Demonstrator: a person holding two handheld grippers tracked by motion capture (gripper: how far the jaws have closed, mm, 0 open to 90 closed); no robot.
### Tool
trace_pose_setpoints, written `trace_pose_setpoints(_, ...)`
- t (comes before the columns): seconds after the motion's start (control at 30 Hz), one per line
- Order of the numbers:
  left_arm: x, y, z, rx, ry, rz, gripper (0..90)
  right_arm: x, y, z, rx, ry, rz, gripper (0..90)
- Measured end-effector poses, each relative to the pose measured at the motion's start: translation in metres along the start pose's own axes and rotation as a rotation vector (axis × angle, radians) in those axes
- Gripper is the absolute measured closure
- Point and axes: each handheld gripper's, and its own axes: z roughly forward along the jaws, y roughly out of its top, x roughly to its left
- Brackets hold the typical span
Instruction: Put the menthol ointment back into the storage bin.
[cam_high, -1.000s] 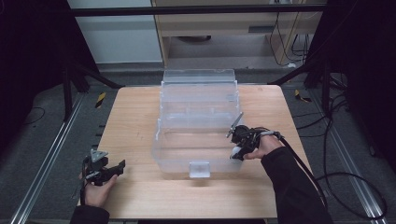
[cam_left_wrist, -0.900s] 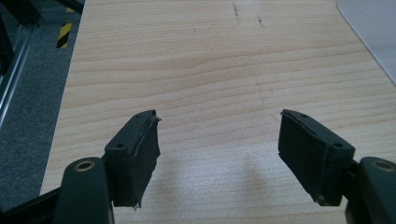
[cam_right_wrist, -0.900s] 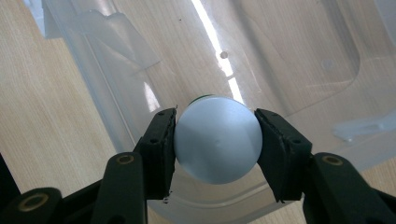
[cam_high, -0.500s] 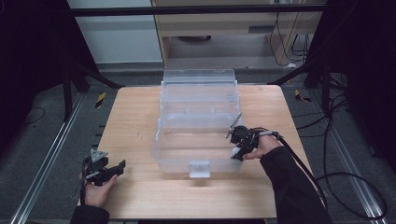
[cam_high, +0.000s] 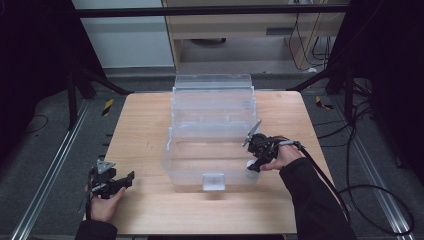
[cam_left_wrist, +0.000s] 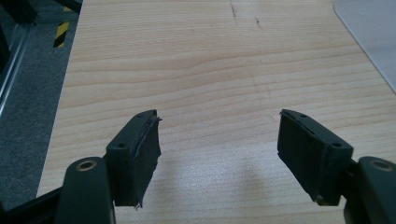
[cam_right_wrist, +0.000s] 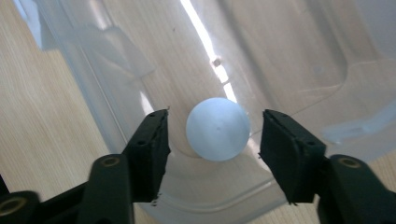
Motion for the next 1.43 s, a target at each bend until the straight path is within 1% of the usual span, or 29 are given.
trace_pose_setpoints(0.07,0.001,0.0,-0.001,-0.003,-0.003,-0.004,30.2,0.0,-0.002,-0.007,-0.035,-0.016,0.026,37.0)
trace_pose_setpoints(0.1,0.001,0.0,-0.001,-0.006,-0.005,-0.007,30.9,0.001,-0.003,-0.012,-0.051,-0.026,0.028,36.7)
trace_pose_setpoints(0.17,0.001,0.001,-0.002,-0.011,-0.008,-0.011,32.6,0.003,-0.007,-0.02,-0.094,-0.054,0.049,34.0)
trace_pose_setpoints(0.2,0.001,0.001,-0.002,-0.012,-0.009,-0.013,33.3,0.003,-0.009,-0.024,-0.123,-0.064,0.056,33.7)
trace_pose_setpoints(0.23,0.001,0.001,-0.002,-0.013,-0.01,-0.015,33.9,0.004,-0.012,-0.027,-0.153,-0.074,0.065,31.4)
trace_pose_setpoints(0.27,0.001,0.001,-0.002,-0.012,-0.01,-0.017,35.1,0.005,-0.014,-0.031,-0.184,-0.09,0.074,28.4)
trace_pose_setpoints(0.33,0.001,0.001,-0.003,-0.011,-0.012,-0.021,37.9,0.007,-0.022,-0.037,-0.246,-0.126,0.102,27.1)
trace_pose_setpoints(0.37,0.001,0.001,-0.004,-0.011,-0.016,-0.023,39.9,0.007,-0.026,-0.041,-0.28,-0.142,0.124,25.6)
trace_pose_setpoints(0.4,0.001,0.001,-0.004,-0.013,-0.018,-0.025,41.7,0.007,-0.031,-0.044,-0.315,-0.159,0.156,23.9)
trace_pose_setpoints(0.47,0.002,0.002,-0.005,-0.013,-0.026,-0.029,45.4,0.007,-0.042,-0.048,-0.378,-0.19,0.222,23.5)
trace_pose_setpoints(0.53,0.002,0.002,-0.005,-0.008,-0.028,-0.031,49.0,0.007,-0.055,-0.051,-0.43,-0.229,0.259,23.0)
trace_pose_setpoints(0.57,0.002,0.002,-0.005,-0.006,-0.029,-0.031,50.2,0.008,-0.062,-0.051,-0.459,-0.245,0.268,23.1)
trace_pose_setpoints(0.6,0.002,0.002,-0.005,-0.004,-0.028,-0.029,51.2,0.008,-0.07,-0.051,-0.485,-0.258,0.279,22.6)
trace_pose_setpoints(0.67,0.002,0.002,-0.005,-0.001,-0.028,-0.028,53.0,0.008,-0.085,-0.048,-0.543,-0.274,0.326,21.1)
trace_pose_setpoints(0.77,0.001,0.002,-0.005,-0.001,-0.027,-0.025,53.3,0.006,-0.108,-0.042,-0.627,-0.312,0.418,20.9)
trace_pose_setpoints(0.83,0.002,0.002,-0.005,-0.003,-0.02,-0.024,52.4,0.002,-0.122,-0.035,-0.659,-0.334,0.481,20.5)
trace_pose_setpoints(0.87,0.002,0.002,-0.005,-0.005,-0.016,-0.025,51.2,0.0,-0.129,-0.032,-0.667,-0.339,0.514,19.8)
trace_pose_setpoints(0.93,0.002,0.002,-0.005,-0.009,-0.009,-0.026,48.7,-0.003,-0.139,-0.023,-0.677,-0.346,0.561,19.0)
trace_pose_setpoints(0.97,0.002,0.002,-0.005,-0.01,-0.007,-0.026,47.4,-0.004,-0.143,-0.018,-0.66,-0.332,0.572,17.2)
trace_pose_setpoints(1.0,0.002,0.002,-0.005,-0.01,-0.007,-0.026,47.1,-0.006,-0.146,-0.014,-0.641,-0.322,0.576,16.3)
trace_pose_setpoints(1.07,0.003,0.002,-0.006,-0.015,-0.009,-0.029,46.4,-0.006,-0.152,-0.006,-0.638,-0.311,0.594,16.2)
trace_pose_setpoints(1.13,0.003,0.002,-0.006,-0.021,-0.01,-0.027,45.3,-0.006,-0.158,0.0,-0.623,-0.322,0.6,16.2)
trace_pose_setpoints(1.17,0.003,0.003,-0.006,-0.021,-0.011,-0.025,44.7,-0.006,-0.161,0.003,-0.623,-0.329,0.605,16.2)
trace_pose_setpoints(1.23,0.002,0.003,-0.006,-0.026,-0.01,-0.019,42.7,-0.006,-0.165,0.008,-0.617,-0.329,0.618,16.1)
trace_pose_setpoints(1.3,0.002,0.003,-0.005,-0.029,-0.004,-0.014,39.3,-0.007,-0.17,0.013,-0.61,-0.346,0.623,15.1)
trace_pose_setpoints(1.37,0.003,0.003,-0.004,-0.033,-0.005,-0.01,36.1,-0.007,-0.173,0.017,-0.61,-0.358,0.643,15.0)
trace_pose_setpoints(1.4,0.004,0.003,-0.004,-0.037,-0.003,-0.011,34.5,-0.007,-0.175,0.018,-0.598,-0.358,0.655,14.7)
trace_pose_setpoints(1.43,0.004,0.003,-0.004,-0.04,-0.002,-0.011,33.5,-0.008,-0.177,0.02,-0.6,-0.375,0.656,14.7)
